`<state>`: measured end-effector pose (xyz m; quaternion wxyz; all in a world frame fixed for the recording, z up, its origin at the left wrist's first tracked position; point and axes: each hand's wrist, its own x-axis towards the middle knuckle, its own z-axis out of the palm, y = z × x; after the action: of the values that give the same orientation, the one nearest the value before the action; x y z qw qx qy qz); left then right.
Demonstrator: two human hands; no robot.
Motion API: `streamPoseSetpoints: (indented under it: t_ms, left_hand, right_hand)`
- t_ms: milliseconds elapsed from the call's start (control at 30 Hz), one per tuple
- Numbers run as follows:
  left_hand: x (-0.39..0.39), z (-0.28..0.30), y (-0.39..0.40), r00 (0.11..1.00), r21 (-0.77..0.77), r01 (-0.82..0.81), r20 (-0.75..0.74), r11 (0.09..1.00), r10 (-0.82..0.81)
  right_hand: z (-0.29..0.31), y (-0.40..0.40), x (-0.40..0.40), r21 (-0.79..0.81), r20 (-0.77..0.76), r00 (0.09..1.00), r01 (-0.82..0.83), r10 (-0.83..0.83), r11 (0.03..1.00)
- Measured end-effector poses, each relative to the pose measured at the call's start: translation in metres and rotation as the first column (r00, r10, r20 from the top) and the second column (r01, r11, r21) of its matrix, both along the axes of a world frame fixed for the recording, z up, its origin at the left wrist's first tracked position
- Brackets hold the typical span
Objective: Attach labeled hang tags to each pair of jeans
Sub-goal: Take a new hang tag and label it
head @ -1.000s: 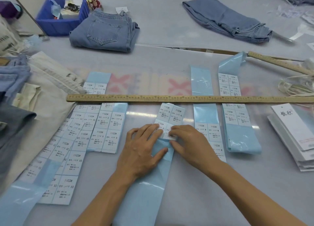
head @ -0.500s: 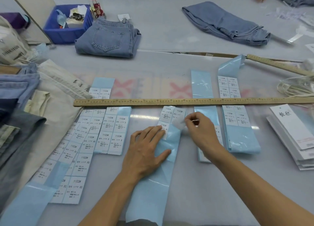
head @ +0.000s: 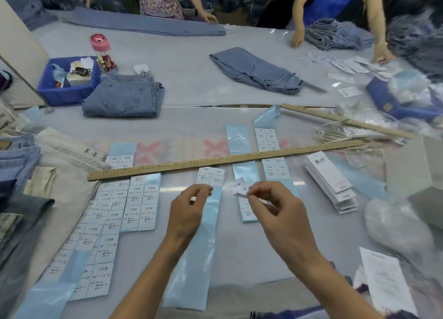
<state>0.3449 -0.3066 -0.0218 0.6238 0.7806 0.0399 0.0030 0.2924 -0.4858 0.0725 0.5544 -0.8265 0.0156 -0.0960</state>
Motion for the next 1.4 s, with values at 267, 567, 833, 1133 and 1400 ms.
streamPoseSetpoints:
  t_ms: [267, 567, 833, 1133, 1400]
  left_hand:
    - [-0.094, 0.089, -0.054, 0.974, -0.326, 0.193, -0.053, 0.925, -0.221]
    - [-0.123, 0.102, -0.080, 0.942, -0.114, 0.322, 0.136, 0.940, -0.306]
    - [-0.102, 0.088, -0.106, 0.951, -0.453, 0.203, -0.119, 0.868, -0.284]
    - [-0.005, 0.022, -0.258, 0.869, 0.115, 0.493, -0.106, 0.862, -0.483]
    - [0.084, -0.017, -0.364, 0.753, 0.754, 0.430, 0.005, 0.497, -0.659]
  right_hand:
    - [0.019, -0.027, -0.102, -0.409, 0.304, 0.951, 0.074, 0.059, 0.909]
    - [0.041, -0.049, -0.131, 0.006, -0.125, 0.962, 0.245, -0.242, 0.970]
    - [0.031, -0.068, -0.144, -0.013, -0.101, 0.935, 0.340, -0.339, 0.940]
    - [0.003, -0.089, -0.145, 0.396, -0.257, 0.763, 0.643, -0.593, 0.655]
    - [-0.013, -0.098, -0.134, 0.620, -0.399, 0.630, 0.720, -0.666, 0.310]
